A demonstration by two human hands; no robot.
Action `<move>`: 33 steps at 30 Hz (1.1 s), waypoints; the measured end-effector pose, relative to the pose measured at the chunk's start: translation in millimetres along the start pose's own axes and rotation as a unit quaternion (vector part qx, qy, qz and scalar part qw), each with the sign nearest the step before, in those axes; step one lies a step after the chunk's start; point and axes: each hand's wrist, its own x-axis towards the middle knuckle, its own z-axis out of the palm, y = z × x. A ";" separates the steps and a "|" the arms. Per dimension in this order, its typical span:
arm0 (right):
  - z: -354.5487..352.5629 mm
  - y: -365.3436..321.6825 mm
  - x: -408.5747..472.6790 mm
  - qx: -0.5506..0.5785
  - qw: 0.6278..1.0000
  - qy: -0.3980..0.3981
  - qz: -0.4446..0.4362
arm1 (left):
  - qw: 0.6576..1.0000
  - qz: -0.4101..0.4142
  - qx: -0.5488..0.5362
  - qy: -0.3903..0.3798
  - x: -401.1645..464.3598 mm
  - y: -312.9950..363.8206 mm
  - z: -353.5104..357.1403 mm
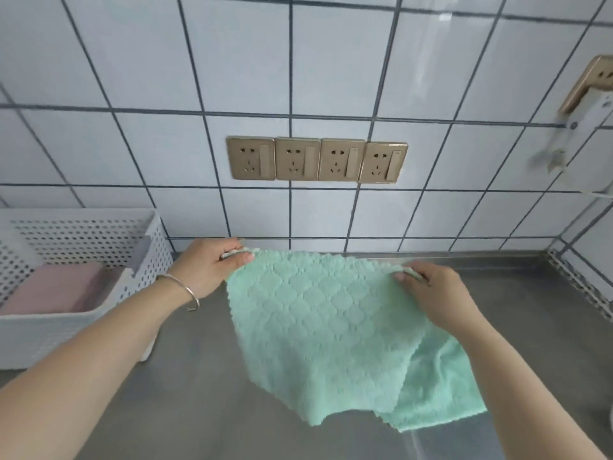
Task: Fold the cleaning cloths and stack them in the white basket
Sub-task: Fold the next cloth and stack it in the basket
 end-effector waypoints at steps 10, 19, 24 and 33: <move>54.4 -66.4 -7.3 0.010 0.994 0.052 -0.097 | 0.989 -0.014 0.086 0.117 -51.6 -41.9 -66.6; 149.9 32.9 -88.3 -0.072 0.985 -0.139 -0.078 | 0.984 0.039 0.169 -0.039 -185.2 -111.7 12.6; 202.0 88.7 -130.2 -0.170 0.964 -0.184 -0.086 | 0.974 0.056 0.160 -0.147 -230.9 -134.2 57.1; 199.2 80.3 -126.7 -0.259 0.925 -0.186 -0.207 | 0.962 -0.014 0.131 -0.241 -231.8 -156.7 76.0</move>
